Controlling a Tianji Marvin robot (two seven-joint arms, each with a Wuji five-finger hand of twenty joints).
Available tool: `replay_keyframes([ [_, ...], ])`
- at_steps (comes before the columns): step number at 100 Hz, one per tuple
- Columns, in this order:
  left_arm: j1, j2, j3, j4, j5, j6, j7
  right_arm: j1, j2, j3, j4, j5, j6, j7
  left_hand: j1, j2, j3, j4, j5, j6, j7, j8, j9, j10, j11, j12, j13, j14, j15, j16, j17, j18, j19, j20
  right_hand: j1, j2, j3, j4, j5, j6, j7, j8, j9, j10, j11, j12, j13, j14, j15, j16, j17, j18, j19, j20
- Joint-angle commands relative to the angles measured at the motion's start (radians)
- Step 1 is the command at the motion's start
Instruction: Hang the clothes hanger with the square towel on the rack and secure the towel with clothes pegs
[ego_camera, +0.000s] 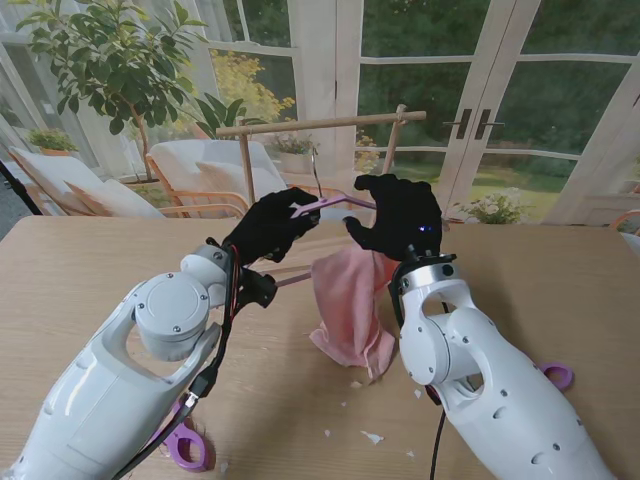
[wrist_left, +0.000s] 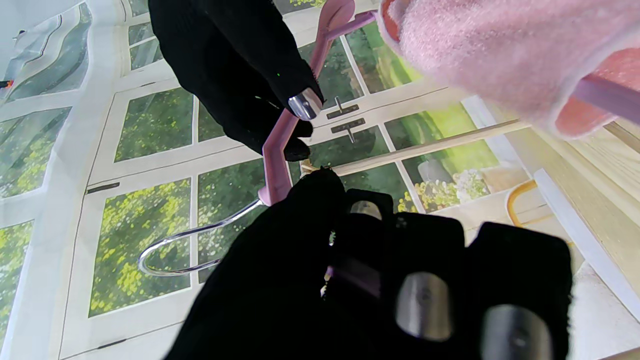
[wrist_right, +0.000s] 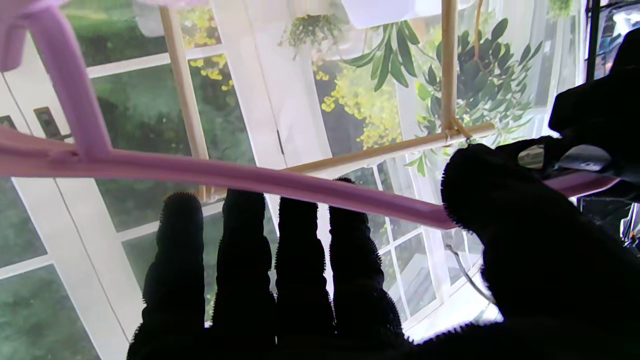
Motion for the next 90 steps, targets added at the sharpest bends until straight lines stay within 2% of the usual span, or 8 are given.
replay_keyframes([
  [1,-0.003,-0.002,0.002,-0.002,0.001,-0.003,-0.019,-0.003,-0.006,-0.006,0.003,0.013,-0.010,0.015,0.079,0.112,0.015,0.049,0.116,-0.028,0.264,0.150,0.017,-0.025,0.043,0.016,0.072,0.012,0.089,-0.004,0.015,-0.069,0.311,0.051,0.024,0.013,0.019,0.054,0.050,-0.043,0.063,0.046,0.063,-0.032,0.078,0.049,0.075,0.017,0.098,0.074,0.038,0.028,0.095,0.348],
  [10,-0.005,0.001,0.005,0.001,0.015,-0.006,-0.025,-0.003,-0.012,-0.010,0.010,0.041,-0.028,-0.003,0.078,0.112,0.016,0.049,0.115,-0.028,0.263,0.150,0.017,-0.025,0.043,0.016,0.072,0.012,0.089,-0.004,0.015,-0.070,0.311,0.051,0.026,0.026,0.027,0.052,0.119,-0.081,0.174,0.141,0.127,-0.044,0.229,0.162,0.144,0.021,0.282,0.182,0.090,0.026,0.261,0.433],
  [16,-0.005,0.002,0.006,0.001,0.020,-0.005,-0.026,-0.004,-0.015,-0.008,0.012,0.062,-0.056,-0.013,0.078,0.112,0.016,0.048,0.116,-0.029,0.263,0.149,0.016,-0.025,0.042,0.016,0.072,0.012,0.089,-0.004,0.016,-0.070,0.311,0.050,0.062,0.006,0.015,-0.010,0.143,-0.123,0.283,0.202,0.167,-0.054,0.325,0.238,0.183,0.015,0.399,0.236,0.129,0.011,0.366,0.475],
  [22,-0.006,0.002,0.005,0.001,0.024,-0.003,-0.027,-0.003,-0.016,-0.004,0.010,0.079,-0.083,-0.013,0.078,0.111,0.016,0.048,0.116,-0.028,0.262,0.148,0.016,-0.025,0.042,0.016,0.072,0.012,0.089,-0.004,0.015,-0.070,0.311,0.050,0.101,-0.007,-0.001,-0.044,0.153,-0.177,0.434,0.210,0.207,-0.068,0.401,0.309,0.214,0.009,0.501,0.276,0.160,0.002,0.459,0.497],
  [32,-0.008,0.003,0.005,-0.002,0.027,0.000,-0.028,0.000,-0.013,-0.002,0.003,0.087,-0.103,0.005,0.078,0.111,0.017,0.047,0.116,-0.029,0.261,0.148,0.016,-0.025,0.042,0.016,0.072,0.012,0.089,-0.004,0.015,-0.068,0.311,0.049,0.152,0.017,-0.015,-0.052,0.175,-0.224,0.544,0.234,0.246,-0.069,0.485,0.367,0.246,0.005,0.623,0.325,0.212,-0.020,0.575,0.523],
  [59,-0.004,0.003,-0.007,-0.023,0.041,-0.001,-0.017,0.010,-0.005,-0.013,0.005,0.056,-0.100,0.033,0.078,0.105,0.015,0.040,0.116,-0.035,0.257,0.142,0.014,-0.026,0.039,0.015,0.072,0.012,0.089,-0.004,0.014,-0.061,0.311,0.044,0.166,0.069,-0.039,-0.053,0.172,-0.232,0.567,0.240,0.256,-0.039,0.651,0.521,0.299,-0.021,0.910,0.460,0.366,-0.139,0.902,0.583],
  [73,-0.003,0.005,-0.011,-0.025,0.069,-0.005,-0.014,0.000,-0.003,-0.003,-0.012,0.080,-0.101,0.066,0.075,0.103,0.017,0.035,0.118,-0.040,0.257,0.140,0.014,-0.026,0.038,0.015,0.072,0.012,0.089,-0.004,0.015,-0.062,0.311,0.042,0.051,0.067,-0.042,-0.037,0.197,-0.193,0.525,0.278,0.267,-0.040,0.670,0.558,0.379,-0.015,0.985,0.493,0.522,-0.212,1.076,0.575],
  [90,-0.007,0.004,-0.007,-0.017,0.090,-0.015,-0.004,-0.014,-0.003,0.018,-0.039,0.146,-0.109,0.113,0.074,0.101,0.019,0.032,0.121,-0.042,0.259,0.140,0.014,-0.026,0.038,0.015,0.072,0.012,0.089,-0.004,0.014,-0.062,0.311,0.042,-0.108,0.113,-0.085,0.045,0.218,-0.142,0.423,0.338,0.250,-0.036,0.628,0.528,0.435,-0.014,1.026,0.482,0.648,-0.254,1.168,0.511],
])
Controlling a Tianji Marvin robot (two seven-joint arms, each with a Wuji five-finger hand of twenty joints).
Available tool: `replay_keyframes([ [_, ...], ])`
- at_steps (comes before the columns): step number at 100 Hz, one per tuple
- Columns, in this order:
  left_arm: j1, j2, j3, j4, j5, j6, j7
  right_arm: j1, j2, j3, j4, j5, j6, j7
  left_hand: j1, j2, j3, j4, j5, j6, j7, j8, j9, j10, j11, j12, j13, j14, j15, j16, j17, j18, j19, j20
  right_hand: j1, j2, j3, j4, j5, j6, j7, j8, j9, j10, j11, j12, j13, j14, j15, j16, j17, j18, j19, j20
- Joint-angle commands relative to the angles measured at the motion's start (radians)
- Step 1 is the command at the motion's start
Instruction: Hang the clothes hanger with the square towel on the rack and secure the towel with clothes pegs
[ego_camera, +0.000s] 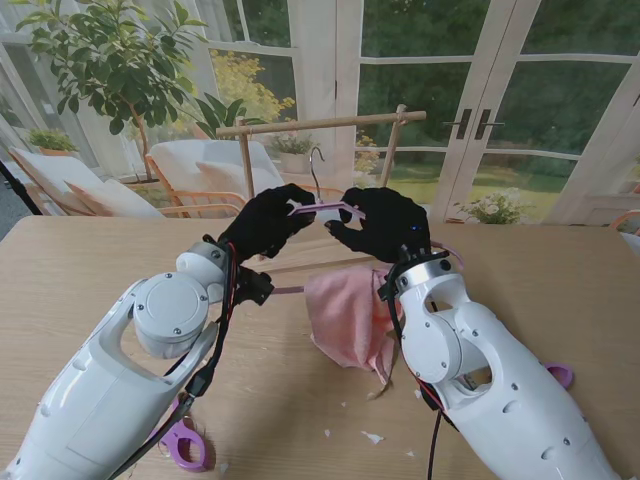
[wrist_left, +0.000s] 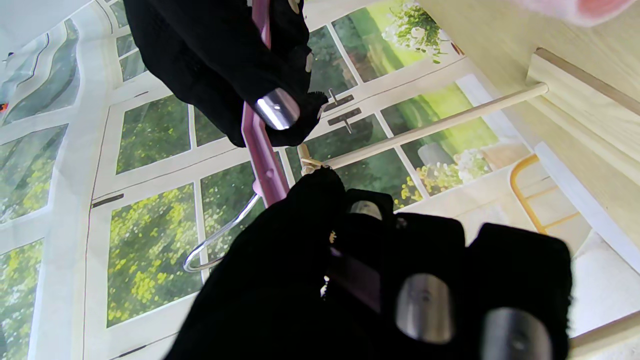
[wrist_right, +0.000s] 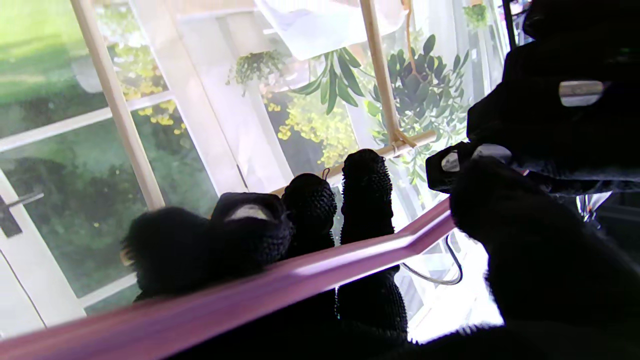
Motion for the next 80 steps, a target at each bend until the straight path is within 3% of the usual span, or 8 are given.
replay_keyframes([
  [1,-0.007,-0.004,-0.002,-0.004,0.006,-0.009,-0.002,-0.015,-0.004,0.005,-0.015,0.005,-0.008,0.022,0.075,0.102,0.021,0.032,0.121,-0.042,0.259,0.140,0.014,-0.026,0.038,0.015,0.065,0.012,0.089,-0.004,0.014,-0.062,0.302,0.031,-0.062,0.028,-0.039,0.045,0.029,0.001,-0.024,0.022,-0.005,0.007,-0.011,-0.014,0.011,0.044,0.033,0.001,0.071,-0.143,0.162,0.511],
  [24,-0.017,-0.007,0.010,0.012,0.029,-0.023,0.013,-0.026,-0.010,0.026,-0.029,0.127,-0.041,0.056,0.072,0.101,0.023,0.029,0.120,-0.043,0.260,0.140,0.014,-0.026,0.038,0.015,0.065,0.012,0.089,-0.004,0.014,-0.063,0.302,0.032,-0.157,0.082,-0.138,0.039,0.035,0.014,-0.054,0.025,0.000,0.012,-0.019,-0.034,0.008,0.064,0.024,-0.018,0.091,-0.125,0.174,0.488],
  [40,-0.016,-0.008,0.019,0.019,0.039,-0.045,0.023,-0.019,-0.027,0.018,-0.017,0.238,-0.050,0.037,0.070,0.100,0.026,0.025,0.120,-0.045,0.262,0.140,0.019,-0.030,0.035,0.012,0.065,0.012,0.089,-0.004,0.014,-0.064,0.302,0.033,-0.108,0.155,-0.218,0.049,0.115,0.011,-0.007,0.046,0.077,0.031,0.028,-0.031,0.082,0.080,0.086,-0.038,0.173,-0.114,0.231,0.451],
  [54,-0.017,-0.008,0.024,0.022,0.049,-0.060,0.025,-0.009,-0.040,0.008,0.004,0.267,-0.061,-0.004,0.068,0.098,0.027,0.023,0.119,-0.048,0.263,0.139,0.019,-0.031,0.034,0.011,0.065,0.012,0.089,-0.004,0.015,-0.065,0.302,0.033,-0.048,0.189,-0.202,0.056,0.196,-0.027,0.048,0.066,0.163,0.018,0.076,-0.018,0.174,0.053,0.147,-0.053,0.277,-0.142,0.275,0.420],
  [63,-0.017,-0.009,0.025,0.023,0.050,-0.065,0.031,-0.004,-0.046,0.003,0.020,0.278,-0.085,-0.031,0.068,0.099,0.029,0.022,0.119,-0.049,0.263,0.139,0.019,-0.031,0.034,0.011,0.065,0.012,0.089,-0.004,0.015,-0.065,0.302,0.032,-0.019,0.193,-0.121,0.055,0.253,-0.058,0.096,0.089,0.227,0.001,0.114,0.002,0.248,0.016,0.193,-0.071,0.351,-0.176,0.275,0.455],
  [71,-0.020,-0.009,0.025,0.027,0.052,-0.068,0.033,0.000,-0.049,0.001,0.031,0.273,-0.099,-0.048,0.070,0.094,0.029,0.012,0.113,-0.050,0.256,0.129,0.012,-0.034,0.019,0.005,0.064,0.020,0.075,-0.006,0.014,-0.057,0.302,0.014,-0.031,0.185,-0.065,0.051,0.291,-0.090,0.141,0.123,0.278,-0.031,0.150,0.034,0.306,-0.042,0.234,-0.076,0.365,-0.230,0.275,0.545],
  [76,-0.020,-0.010,0.025,0.026,0.051,-0.069,0.035,0.003,-0.050,0.000,0.039,0.267,-0.107,-0.058,0.079,0.088,0.020,-0.002,0.098,-0.050,0.245,0.107,-0.002,-0.032,-0.009,-0.006,0.052,0.039,0.032,0.007,0.012,-0.040,0.302,-0.037,-0.027,0.178,-0.050,0.055,0.309,-0.103,0.167,0.151,0.304,-0.052,0.168,0.062,0.310,-0.082,0.267,-0.053,0.372,-0.262,0.275,0.603],
  [80,-0.018,-0.011,0.025,0.025,0.049,-0.069,0.039,0.005,-0.051,-0.001,0.044,0.265,-0.112,-0.066,0.095,0.076,0.002,-0.014,0.080,-0.047,0.232,0.069,-0.015,-0.031,-0.037,-0.021,0.029,0.065,-0.019,0.029,0.009,-0.013,0.302,-0.110,-0.018,0.167,-0.039,0.064,0.323,-0.108,0.186,0.175,0.325,-0.068,0.182,0.087,0.311,-0.115,0.284,-0.021,0.377,-0.290,0.275,0.653],
])
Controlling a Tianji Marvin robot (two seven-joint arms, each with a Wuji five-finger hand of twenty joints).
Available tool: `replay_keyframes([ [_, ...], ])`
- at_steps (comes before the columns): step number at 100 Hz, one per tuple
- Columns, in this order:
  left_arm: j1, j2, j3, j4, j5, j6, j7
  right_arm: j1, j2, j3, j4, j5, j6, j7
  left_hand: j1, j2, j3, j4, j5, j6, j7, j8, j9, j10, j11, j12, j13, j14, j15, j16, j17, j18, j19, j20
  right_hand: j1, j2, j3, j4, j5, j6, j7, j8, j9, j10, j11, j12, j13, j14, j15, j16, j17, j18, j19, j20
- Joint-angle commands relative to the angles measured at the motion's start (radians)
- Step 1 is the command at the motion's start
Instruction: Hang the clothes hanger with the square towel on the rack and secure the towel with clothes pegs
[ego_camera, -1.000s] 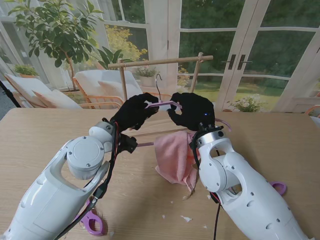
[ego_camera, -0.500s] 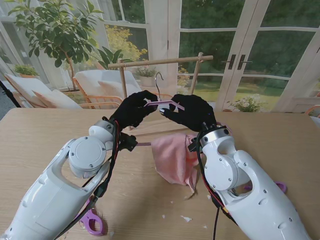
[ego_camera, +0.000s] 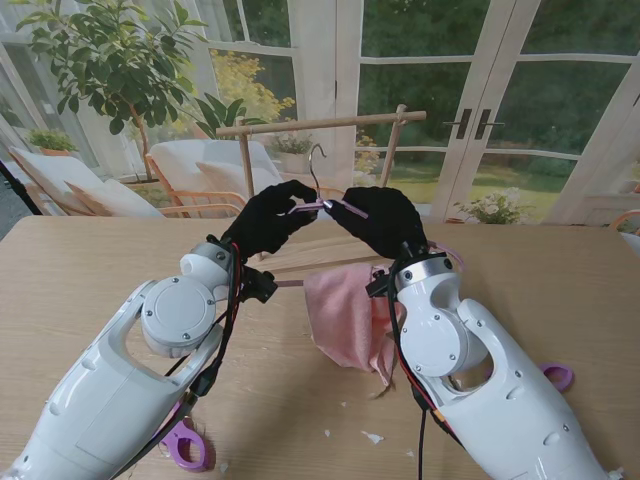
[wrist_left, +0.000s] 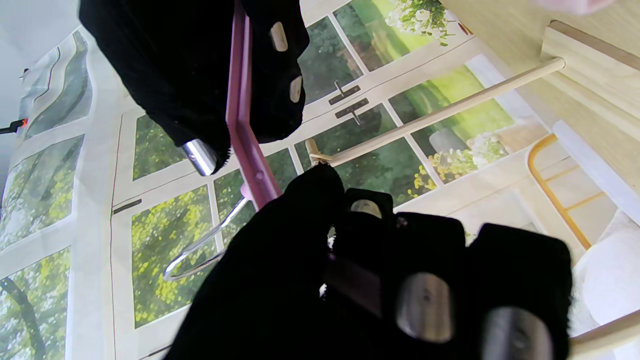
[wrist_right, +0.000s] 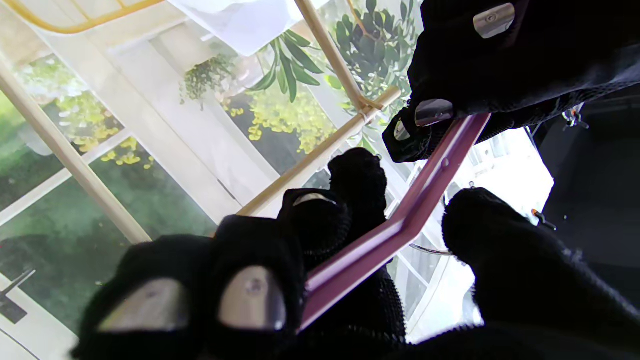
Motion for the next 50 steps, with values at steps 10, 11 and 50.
replay_keyframes([
  [10,-0.002,-0.009,-0.004,-0.009,-0.003,-0.002,-0.002,0.004,-0.018,-0.018,0.017,-0.026,-0.024,-0.030,0.134,0.046,-0.057,-0.051,-0.027,-0.011,0.202,-0.089,-0.085,-0.017,-0.145,-0.084,-0.073,0.194,-0.234,0.036,-0.008,0.148,0.216,-0.288,0.022,0.013,0.044,0.089,0.129,-0.170,0.112,0.088,0.114,-0.046,0.120,0.108,0.045,-0.101,0.149,0.161,0.063,-0.304,0.185,0.748],
  [11,-0.002,-0.009,-0.004,-0.009,-0.004,-0.001,-0.003,0.004,-0.019,-0.019,0.018,-0.029,-0.025,-0.034,0.134,0.047,-0.068,-0.052,-0.039,-0.005,0.199,-0.105,-0.094,-0.014,-0.164,-0.082,-0.087,0.208,-0.261,0.035,-0.010,0.175,0.190,-0.304,0.023,0.016,0.045,0.092,0.130,-0.172,0.113,0.091,0.116,-0.048,0.121,0.112,0.045,-0.106,0.150,0.169,0.063,-0.308,0.186,0.755],
  [50,0.025,-0.005,-0.028,-0.051,-0.055,0.001,-0.023,0.012,-0.039,-0.035,0.058,-0.050,-0.038,-0.140,-0.348,0.009,0.223,-0.053,-0.312,0.086,-0.214,-0.537,-0.548,0.005,-0.717,-0.619,-0.806,0.233,-1.161,-0.312,-0.971,0.271,-0.816,-0.491,0.051,-0.002,0.079,0.119,0.171,-0.113,0.133,0.128,0.160,-0.025,0.137,0.166,0.046,-0.112,0.166,0.346,0.068,-0.332,0.186,0.978],
])
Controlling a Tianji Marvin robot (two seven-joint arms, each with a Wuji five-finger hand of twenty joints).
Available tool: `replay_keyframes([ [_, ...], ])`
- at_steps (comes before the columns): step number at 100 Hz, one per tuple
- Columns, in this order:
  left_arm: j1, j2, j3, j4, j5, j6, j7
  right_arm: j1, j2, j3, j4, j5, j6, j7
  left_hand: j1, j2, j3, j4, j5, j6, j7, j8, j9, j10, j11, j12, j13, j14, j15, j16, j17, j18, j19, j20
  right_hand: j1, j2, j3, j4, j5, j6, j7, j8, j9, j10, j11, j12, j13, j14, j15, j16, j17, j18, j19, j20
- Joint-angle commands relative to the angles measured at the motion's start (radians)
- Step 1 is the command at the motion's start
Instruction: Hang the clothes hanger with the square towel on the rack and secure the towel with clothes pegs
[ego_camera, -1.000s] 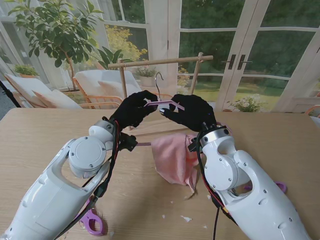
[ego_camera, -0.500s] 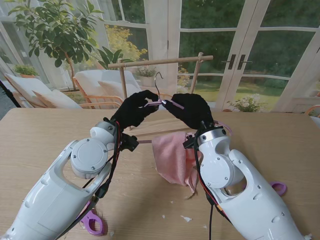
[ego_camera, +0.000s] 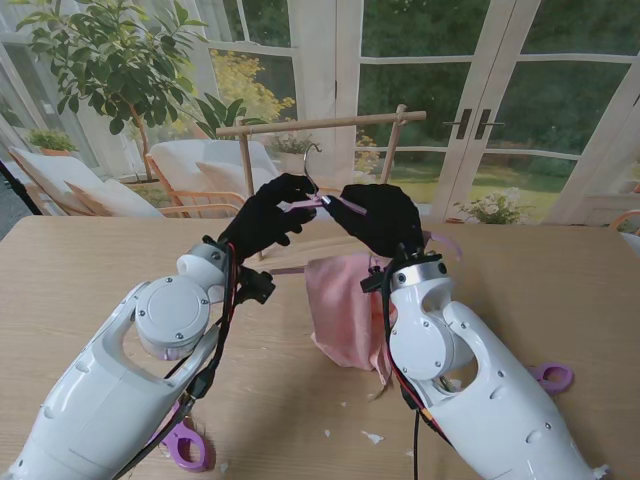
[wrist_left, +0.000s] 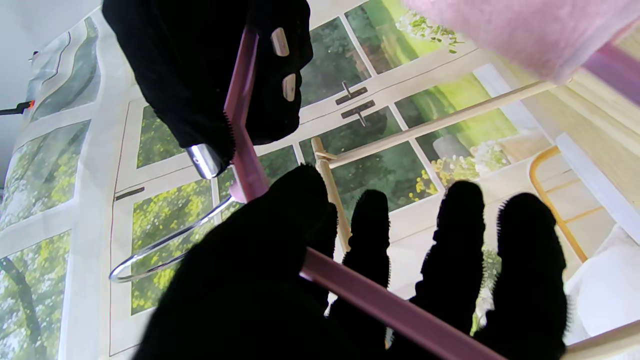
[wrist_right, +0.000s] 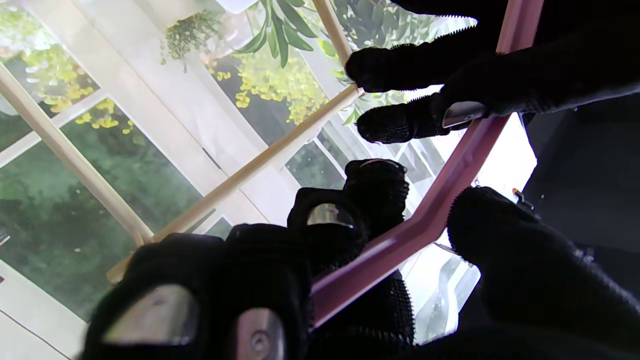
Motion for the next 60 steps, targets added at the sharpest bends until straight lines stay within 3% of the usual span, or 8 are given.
replay_keyframes([
  [1,0.006,-0.003,-0.007,-0.028,-0.003,-0.012,-0.014,-0.005,-0.014,-0.005,0.004,0.009,0.005,0.000,-0.184,0.028,0.050,-0.028,-0.046,-0.007,-0.077,-0.060,-0.067,-0.009,-0.081,-0.085,-0.091,-0.056,-0.107,-0.062,-0.124,-0.015,-0.119,-0.122,0.054,0.014,0.077,0.079,0.100,-0.044,0.074,0.029,0.093,0.030,0.136,0.060,0.014,-0.068,0.127,0.073,0.047,-0.290,0.185,0.981],
  [6,0.008,-0.001,-0.011,-0.030,0.002,-0.022,-0.016,-0.005,-0.015,-0.004,0.005,0.009,0.008,-0.005,-0.236,0.008,0.080,-0.032,-0.069,-0.014,-0.124,-0.100,-0.108,-0.017,-0.135,-0.136,-0.152,-0.092,-0.188,-0.109,-0.194,-0.069,-0.224,-0.185,0.059,0.010,0.082,0.079,0.101,-0.033,0.077,0.029,0.095,0.034,0.137,0.060,0.014,-0.067,0.126,0.081,0.048,-0.286,0.185,0.991],
  [15,0.013,0.001,-0.020,-0.040,0.010,-0.028,-0.016,-0.005,-0.021,-0.006,0.008,0.015,0.024,-0.024,-0.321,-0.021,0.109,-0.041,-0.103,-0.022,-0.192,-0.152,-0.165,-0.031,-0.208,-0.209,-0.229,-0.134,-0.301,-0.174,-0.262,-0.135,-0.406,-0.222,0.066,-0.003,0.092,0.080,0.108,-0.011,0.083,0.027,0.103,0.043,0.140,0.058,0.014,-0.059,0.129,0.091,0.047,-0.278,0.185,1.004],
  [33,0.028,0.007,-0.048,-0.064,0.029,-0.038,-0.019,-0.003,-0.033,-0.012,0.017,0.013,0.079,-0.064,-0.415,-0.049,0.101,-0.055,-0.119,-0.032,-0.291,-0.215,-0.217,-0.040,-0.288,-0.288,-0.308,-0.181,-0.442,-0.245,-0.283,-0.192,-0.732,-0.191,0.072,-0.006,0.101,0.080,0.110,0.005,0.088,0.025,0.105,0.049,0.141,0.057,0.014,-0.055,0.130,0.101,0.046,-0.270,0.185,1.017],
  [35,0.030,0.008,-0.052,-0.068,0.028,-0.038,-0.018,-0.003,-0.034,-0.012,0.018,0.014,0.084,-0.065,-0.417,-0.049,0.096,-0.055,-0.117,-0.034,-0.290,-0.215,-0.217,-0.039,-0.288,-0.290,-0.311,-0.184,-0.450,-0.239,-0.272,-0.195,-0.794,-0.132,0.072,-0.006,0.100,0.079,0.110,0.005,0.088,0.025,0.105,0.050,0.141,0.057,0.014,-0.055,0.130,0.102,0.046,-0.270,0.185,1.018],
  [43,0.043,0.010,-0.068,-0.083,0.027,-0.035,-0.021,-0.001,-0.037,-0.012,0.024,0.014,0.104,-0.076,-0.407,-0.047,0.090,-0.056,-0.084,-0.040,-0.306,-0.221,-0.212,-0.047,-0.281,-0.282,-0.309,-0.191,-0.461,-0.225,-0.261,-0.203,-0.844,-0.062,0.076,-0.002,0.096,0.078,0.108,0.007,0.090,0.024,0.104,0.050,0.142,0.057,0.014,-0.054,0.129,0.106,0.047,-0.270,0.185,1.022],
  [52,0.063,0.020,-0.088,-0.101,0.057,-0.040,-0.038,0.002,-0.039,-0.007,0.034,0.009,0.123,-0.088,-0.372,-0.058,0.121,-0.047,-0.063,-0.034,-0.277,-0.189,-0.198,-0.049,-0.240,-0.234,-0.281,-0.180,-0.421,-0.137,-0.229,-0.196,-0.808,0.070,0.077,0.002,0.092,0.079,0.106,0.009,0.090,0.024,0.100,0.049,0.142,0.057,0.015,-0.056,0.128,0.107,0.047,-0.271,0.185,1.023],
  [60,0.091,0.034,-0.107,-0.117,0.096,-0.045,-0.071,0.004,-0.043,0.000,0.037,0.020,0.141,-0.092,-0.358,-0.068,0.149,-0.044,-0.047,-0.026,-0.251,-0.162,-0.180,-0.047,-0.196,-0.192,-0.256,-0.163,-0.361,-0.044,-0.185,-0.180,-0.741,0.232,0.080,0.004,0.089,0.079,0.105,0.009,0.090,0.024,0.098,0.050,0.144,0.057,0.015,-0.056,0.127,0.108,0.047,-0.271,0.185,1.023],
])
